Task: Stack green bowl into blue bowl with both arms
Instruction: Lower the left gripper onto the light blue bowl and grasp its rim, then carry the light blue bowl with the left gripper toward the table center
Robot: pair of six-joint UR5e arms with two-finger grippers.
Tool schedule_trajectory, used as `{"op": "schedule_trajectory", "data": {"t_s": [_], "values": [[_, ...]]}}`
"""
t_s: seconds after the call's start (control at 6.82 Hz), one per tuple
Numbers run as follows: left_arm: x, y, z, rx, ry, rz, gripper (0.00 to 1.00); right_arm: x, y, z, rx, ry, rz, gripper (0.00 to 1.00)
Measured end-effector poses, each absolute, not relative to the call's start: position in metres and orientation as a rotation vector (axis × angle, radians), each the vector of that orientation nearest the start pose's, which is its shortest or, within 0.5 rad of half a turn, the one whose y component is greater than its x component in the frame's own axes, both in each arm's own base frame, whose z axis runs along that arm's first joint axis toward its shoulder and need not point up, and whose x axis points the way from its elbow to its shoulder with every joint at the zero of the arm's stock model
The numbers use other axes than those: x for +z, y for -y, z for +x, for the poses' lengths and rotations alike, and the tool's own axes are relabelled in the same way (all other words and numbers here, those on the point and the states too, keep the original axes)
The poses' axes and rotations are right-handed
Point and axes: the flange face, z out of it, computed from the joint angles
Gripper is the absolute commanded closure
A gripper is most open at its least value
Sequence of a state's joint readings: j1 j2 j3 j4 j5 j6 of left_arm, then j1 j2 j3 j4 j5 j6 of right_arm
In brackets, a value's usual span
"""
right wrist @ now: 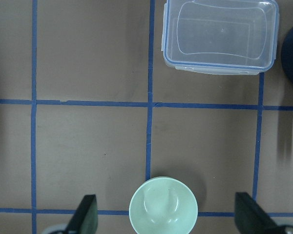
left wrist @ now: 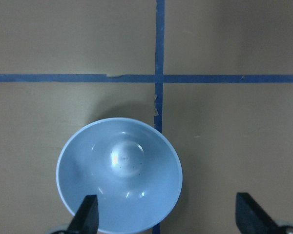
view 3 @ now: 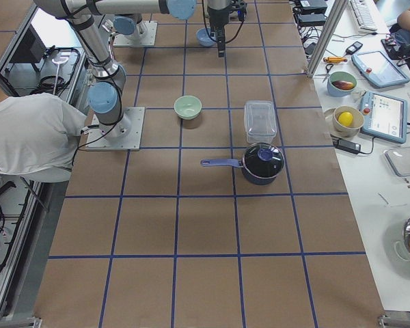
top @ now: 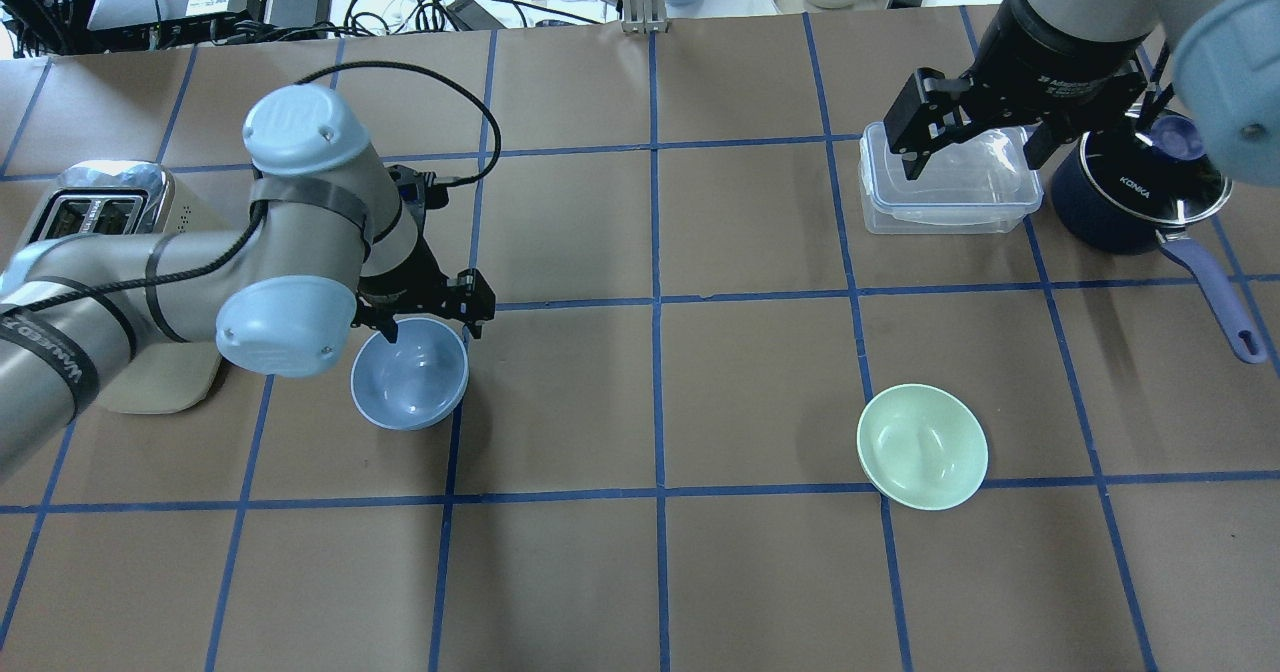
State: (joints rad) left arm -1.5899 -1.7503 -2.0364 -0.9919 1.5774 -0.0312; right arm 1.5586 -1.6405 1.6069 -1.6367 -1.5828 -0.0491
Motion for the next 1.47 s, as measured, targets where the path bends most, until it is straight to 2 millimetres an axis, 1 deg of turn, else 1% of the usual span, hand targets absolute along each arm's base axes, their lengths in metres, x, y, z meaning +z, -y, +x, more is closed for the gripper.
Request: {"op": "schedule_trajectory", "data": {"t_s": [0.15, 0.29, 0.44, 0.59, 0.73, 0.88, 1.03, 1.17, 1.32, 1.47], "values": [[0.215, 0.476, -0.144, 0.106, -3.130, -0.007, 0.35, 0.511, 0.473, 0.126, -0.158, -3.152, -0.057, 0.00], [0.200, 0.476, -0.147, 0.102, -3.129, -0.003, 0.84, 0.511, 0.473, 0.126, -0.158, -3.152, -0.057, 0.00], [0.195, 0.477, -0.151, 0.079, -3.128, -0.018, 0.94, 0.512, 0.474, 0.126, -0.161, -3.152, -0.055, 0.00], [0.193, 0.476, -0.156, 0.065, -3.129, -0.028, 1.00, 0.512, 0.474, 0.126, -0.164, -3.153, -0.055, 0.00], [0.194, 0.475, -0.161, 0.054, -3.126, -0.022, 1.00, 0.512, 0.474, 0.125, -0.164, -3.154, -0.054, 0.00], [0.200, 0.474, -0.166, 0.031, -3.123, -0.006, 1.00, 0.512, 0.474, 0.125, -0.163, -3.156, -0.053, 0.00], [0.210, 0.473, -0.178, -0.002, -3.121, 0.025, 1.00, 0.513, 0.474, 0.125, -0.163, -3.157, -0.053, 0.00], [0.221, 0.480, -0.197, -0.030, -3.124, 0.018, 1.00, 0.513, 0.473, 0.125, -0.161, -3.158, -0.053, 0.00], [0.239, 0.492, -0.227, -0.062, -3.137, -0.044, 1.00, 0.512, 0.473, 0.124, -0.160, -3.158, -0.052, 0.00], [0.260, 0.500, -0.270, -0.091, -3.153, -0.109, 1.00, 0.512, 0.473, 0.124, -0.159, -3.159, -0.052, 0.00]]}}
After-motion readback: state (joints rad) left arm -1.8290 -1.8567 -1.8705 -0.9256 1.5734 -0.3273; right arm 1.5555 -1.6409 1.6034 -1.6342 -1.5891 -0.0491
